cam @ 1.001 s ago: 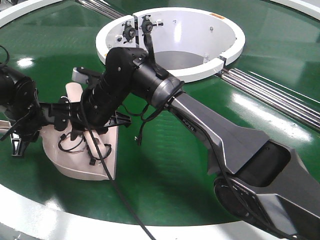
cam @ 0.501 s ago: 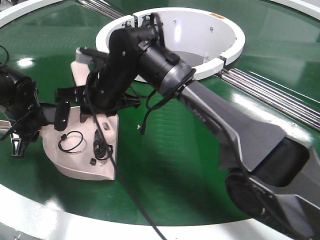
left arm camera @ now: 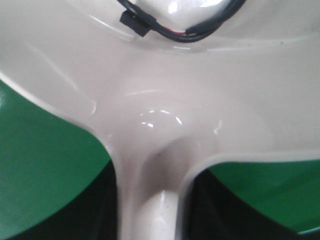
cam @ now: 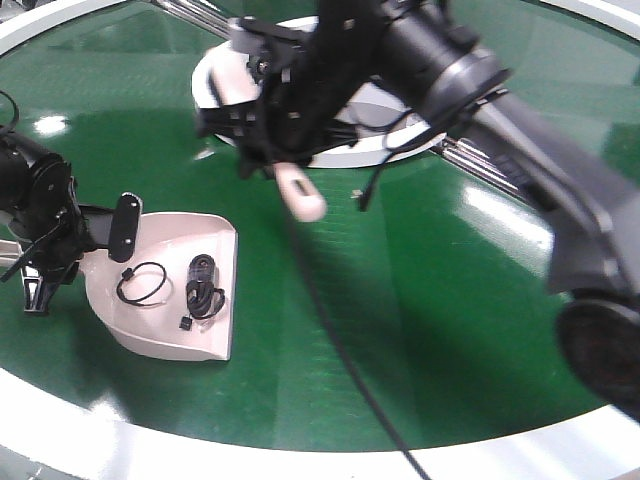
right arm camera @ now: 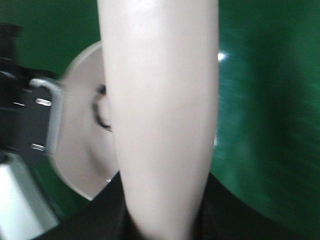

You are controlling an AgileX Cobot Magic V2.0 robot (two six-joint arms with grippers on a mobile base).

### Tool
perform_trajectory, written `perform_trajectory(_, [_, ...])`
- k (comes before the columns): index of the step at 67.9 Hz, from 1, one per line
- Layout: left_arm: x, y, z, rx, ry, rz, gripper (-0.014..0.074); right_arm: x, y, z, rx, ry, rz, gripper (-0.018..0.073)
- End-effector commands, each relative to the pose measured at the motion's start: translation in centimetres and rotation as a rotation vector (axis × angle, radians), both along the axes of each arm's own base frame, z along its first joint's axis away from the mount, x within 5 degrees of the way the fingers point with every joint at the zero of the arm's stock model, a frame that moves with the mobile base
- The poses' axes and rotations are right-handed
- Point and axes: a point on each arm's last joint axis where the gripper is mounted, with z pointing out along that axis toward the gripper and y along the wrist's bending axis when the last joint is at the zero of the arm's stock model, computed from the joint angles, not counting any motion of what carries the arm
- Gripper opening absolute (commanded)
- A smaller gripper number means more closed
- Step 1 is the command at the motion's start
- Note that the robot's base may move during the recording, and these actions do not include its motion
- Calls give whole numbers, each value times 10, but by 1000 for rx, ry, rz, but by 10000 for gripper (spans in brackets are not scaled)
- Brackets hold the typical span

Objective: Clean and inspect green conveyor with broom and dustpan
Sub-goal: 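Carry the brush with the right gripper back to its spot, then lower the brush onto the belt and open the right gripper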

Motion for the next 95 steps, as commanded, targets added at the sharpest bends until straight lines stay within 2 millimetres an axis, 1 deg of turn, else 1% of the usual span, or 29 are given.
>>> perform_trajectory(1, [2,-1,26,-5,-93,-12,38,-14,-48,34,-78,-65,-13,-4])
perform_trajectory(3, [2,-1,26,-5,-93,-12,38,-14,-57,29,-114,-55,-10,-4])
perform_trajectory(6, [2,-1,26,-5,-93,-12,38,-16,-74,30,-152,-57,-16,-4])
perform_trajectory(7, [2,-1,26,-5,-93,-12,38,-16,-80,26,-169,-44,-18,-4])
perform_trajectory(9, [2,-1,26,-5,-93,-12,38,-18,-92,27,-182,-42,-32,-4])
perform_trajectory(10, [2,-1,26,-5,-93,-12,38,-18,-96,23,-193,-30,-30,-4])
perform_trajectory(14, [2,-1,26,-5,-93,-12,38,-20,-121,21,-217,-11,-53,-4])
perform_trajectory(15, [2,-1,26,-5,-93,-12,38,-21,-124,18,-221,2,-54,-4])
perform_trajectory(16, [2,-1,26,-5,-93,-12,38,-22,-134,19,-224,6,-69,-4])
perform_trajectory(17, [2,-1,26,-5,-93,-12,38,-22,-137,18,-225,9,-70,-4])
perform_trajectory(18, [2,-1,26,-5,-93,-12,38,-23,-144,14,-229,25,-78,-4])
perform_trajectory(21, [2,-1,26,-5,-93,-12,38,-25,-162,13,-223,38,-114,-4])
perform_trajectory(22, [2,-1,26,-5,-93,-12,38,-26,-166,10,-223,49,-119,-4])
perform_trajectory(25, [2,-1,26,-5,-93,-12,38,-27,-184,9,-203,56,-161,-4])
perform_trajectory(26, [2,-1,26,-5,-93,-12,38,-28,-187,6,-201,66,-167,-4])
perform_trajectory(27, [2,-1,26,-5,-93,-12,38,-29,-196,7,-193,66,-186,-4])
perform_trajectory(28, [2,-1,26,-5,-93,-12,38,-29,-199,6,-185,67,-194,-4])
perform_trajectory(32, [2,-1,26,-5,-93,-12,38,-33,-221,0,-166,82,-248,-4])
perform_trajectory(38, [2,-1,26,-5,-93,-12,38,-39,-246,-10,-165,111,-303,-4])
perform_trajectory(43, [2,-1,26,-5,-93,-12,38,-43,-260,-20,-174,131,-332,-4])
perform_trajectory(49, [2,-1,26,-5,-93,-12,38,-47,-270,-31,-197,146,-349,-4])
perform_trajectory(54, [2,-1,26,-5,-93,-12,38,-50,-274,-39,-258,151,-345,-4])
perform_trajectory(60, [2,-1,26,-5,-93,-12,38,-51,-276,-46,-289,156,-342,-4])
perform_trajectory(75, [2,-1,26,-5,-94,-12,38,-48,-276,-59,-293,123,-324,-4])
perform_trajectory(83, [2,-1,26,-5,-95,-13,38,-45,-276,-65,-291,137,-324,-4])
perform_trajectory(95, [6,-4,27,-24,-144,-34,38,-39,-262,-79,-307,163,-256,-4])
